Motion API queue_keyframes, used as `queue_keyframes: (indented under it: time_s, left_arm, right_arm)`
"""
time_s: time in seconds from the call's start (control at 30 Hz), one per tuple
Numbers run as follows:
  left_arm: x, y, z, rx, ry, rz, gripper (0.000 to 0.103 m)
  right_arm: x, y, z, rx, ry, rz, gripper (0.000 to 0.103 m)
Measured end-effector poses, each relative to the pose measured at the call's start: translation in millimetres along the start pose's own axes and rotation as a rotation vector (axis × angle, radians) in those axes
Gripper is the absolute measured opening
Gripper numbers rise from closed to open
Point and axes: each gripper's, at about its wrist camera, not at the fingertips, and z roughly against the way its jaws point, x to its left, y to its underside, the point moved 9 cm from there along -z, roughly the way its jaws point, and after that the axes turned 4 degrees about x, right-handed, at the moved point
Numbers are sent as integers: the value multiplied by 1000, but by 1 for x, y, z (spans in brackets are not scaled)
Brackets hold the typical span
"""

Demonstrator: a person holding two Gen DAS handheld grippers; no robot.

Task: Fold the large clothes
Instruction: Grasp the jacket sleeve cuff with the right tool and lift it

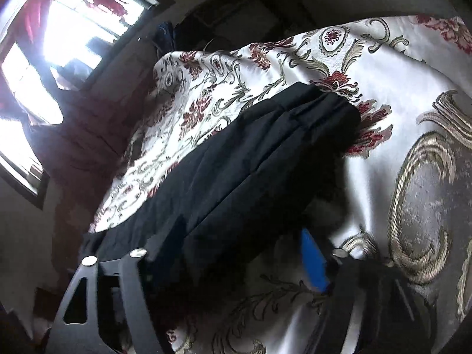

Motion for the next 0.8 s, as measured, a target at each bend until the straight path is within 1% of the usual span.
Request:
queue_keyframes:
  time_s: [0.03,0.1,0.2,0.23,0.27,0.3,0.37,0.4,0.5,0.57,0.63,0.7,0.77,0.8]
  left_arm:
    - [-7,-5,-11,4,-9,-3,103]
    - [-15,-9,-29,33,-23,1,103]
    - [-28,-5,-49,90,-6,27,103]
    - [-32,-2,-55,112,0,30,103]
    - [-36,1,-61,132,-8,27,103]
    - [-39,4,-67,150,-31,19,103]
    - [-43,9,-77,182,-61,3,103]
    - [-43,11,-79,189,-63,3,103]
    - [-40,12,-78,216,-40,31,103]
    - [-35,10,-70,226,-10,50,103]
    - [-28,7,-57,209,5,52,103]
    - [-17,6,-34,170,21,27,103]
    - [-2,8,-15,164,33,10,103]
    - [5,10,-7,169,39,7,103]
  right_arm:
    - [-1,-4,-2,6,-19,-13,61]
    - [-4,-14,-6,20,-34,-24,42]
    - [-8,-22,-7,17,-61,-35,28]
    - [-9,-25,-7,17,-73,-40,25]
    - [-10,-26,-8,13,-85,-47,18]
    - [-9,-26,-8,9,-100,-51,14]
    - [-7,-26,-6,-5,-121,-58,10]
    - [-5,-26,-2,-17,-135,-61,9]
    - [6,-32,15,-77,-163,-34,8]
    - [17,-35,30,-121,-176,3,8]
    - [33,-36,47,-165,-177,50,7]
    - [48,-36,62,-204,-177,107,7]
    - [77,-34,84,-253,-180,211,7]
    - [85,-31,91,-267,-180,244,7]
